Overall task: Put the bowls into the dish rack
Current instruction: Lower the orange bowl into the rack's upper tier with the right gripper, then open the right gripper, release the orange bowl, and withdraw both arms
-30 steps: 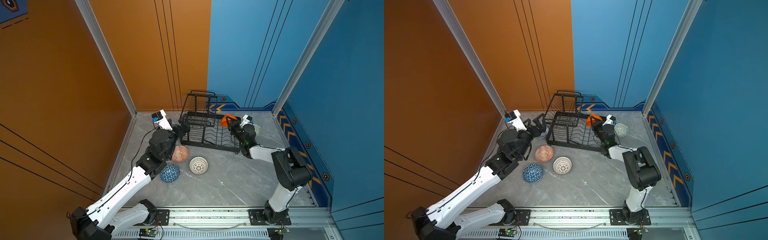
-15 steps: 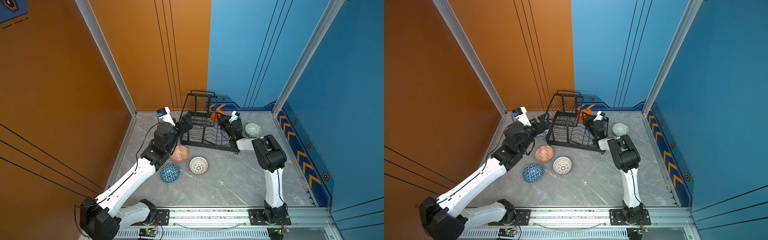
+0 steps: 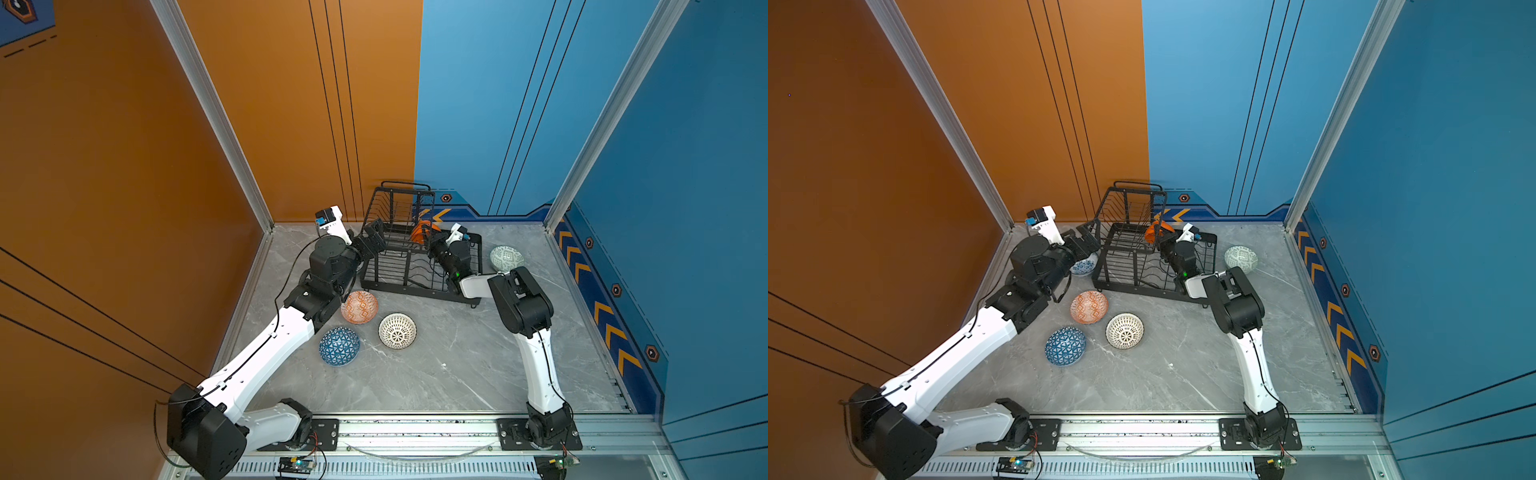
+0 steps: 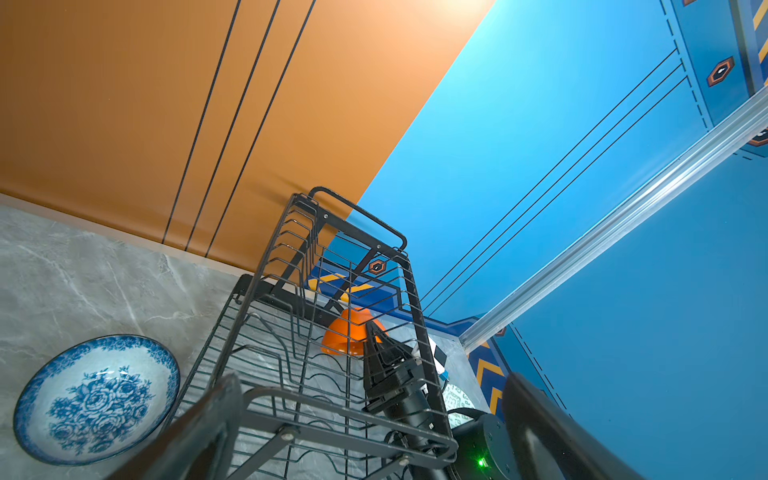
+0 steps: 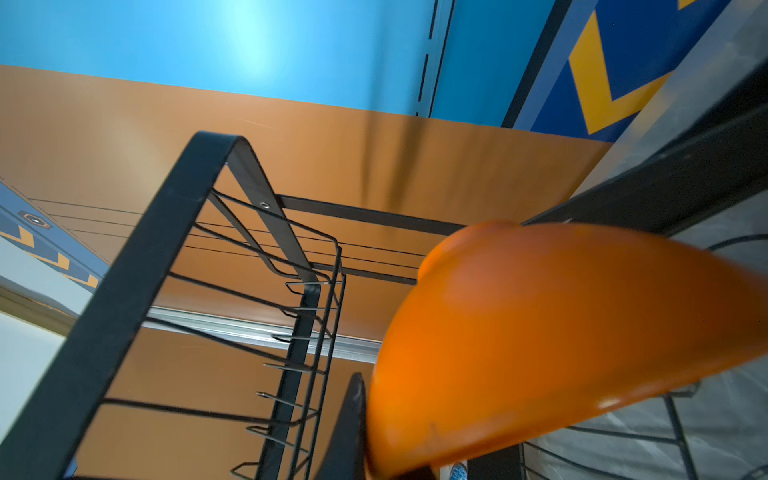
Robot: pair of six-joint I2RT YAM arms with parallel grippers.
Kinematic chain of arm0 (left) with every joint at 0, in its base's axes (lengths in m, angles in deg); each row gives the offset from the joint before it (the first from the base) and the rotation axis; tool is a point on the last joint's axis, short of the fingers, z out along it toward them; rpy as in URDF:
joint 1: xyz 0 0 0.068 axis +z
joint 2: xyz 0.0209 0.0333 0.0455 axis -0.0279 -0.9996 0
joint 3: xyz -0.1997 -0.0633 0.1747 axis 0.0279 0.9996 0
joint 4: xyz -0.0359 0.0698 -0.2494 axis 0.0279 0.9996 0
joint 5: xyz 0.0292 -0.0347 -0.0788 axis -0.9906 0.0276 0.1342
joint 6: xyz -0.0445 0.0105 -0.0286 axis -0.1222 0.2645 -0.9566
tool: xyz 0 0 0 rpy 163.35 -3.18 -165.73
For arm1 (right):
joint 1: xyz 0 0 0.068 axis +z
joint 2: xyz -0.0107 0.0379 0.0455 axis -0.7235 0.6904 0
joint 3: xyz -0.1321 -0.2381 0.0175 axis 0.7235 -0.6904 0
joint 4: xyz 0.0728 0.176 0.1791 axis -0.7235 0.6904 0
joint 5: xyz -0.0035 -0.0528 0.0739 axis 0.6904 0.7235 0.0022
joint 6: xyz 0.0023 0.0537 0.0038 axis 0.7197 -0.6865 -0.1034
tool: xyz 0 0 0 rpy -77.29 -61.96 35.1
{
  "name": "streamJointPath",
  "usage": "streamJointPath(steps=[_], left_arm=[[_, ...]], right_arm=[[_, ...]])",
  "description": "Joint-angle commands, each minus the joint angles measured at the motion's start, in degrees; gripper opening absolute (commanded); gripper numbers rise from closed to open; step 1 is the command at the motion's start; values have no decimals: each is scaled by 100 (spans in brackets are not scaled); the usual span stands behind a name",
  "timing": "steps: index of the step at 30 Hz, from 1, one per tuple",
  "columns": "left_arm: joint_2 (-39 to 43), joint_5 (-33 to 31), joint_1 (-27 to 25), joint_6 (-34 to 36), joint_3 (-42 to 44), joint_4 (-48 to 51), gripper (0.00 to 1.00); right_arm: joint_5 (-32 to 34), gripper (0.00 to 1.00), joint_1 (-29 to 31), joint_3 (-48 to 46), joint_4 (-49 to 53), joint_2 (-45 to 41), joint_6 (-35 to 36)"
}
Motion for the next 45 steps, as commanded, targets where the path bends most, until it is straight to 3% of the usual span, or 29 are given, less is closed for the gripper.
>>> streamJointPath(steps=[1,27,36,45], left_arm=[[-71,221,93,-47,-80,-131,98],[-189,565,370,-117,-4,-258,98],[-235,655,377,-171,2,-273,98],[-101,611,343,-127,37,-268,98]], right_arm=[[414,0,70,235,-238,182,-79],[701,0,11,1121,-340,1107,21],[826,0,86,733,-290,795,16],[1193,0,194,238,461,292,60]])
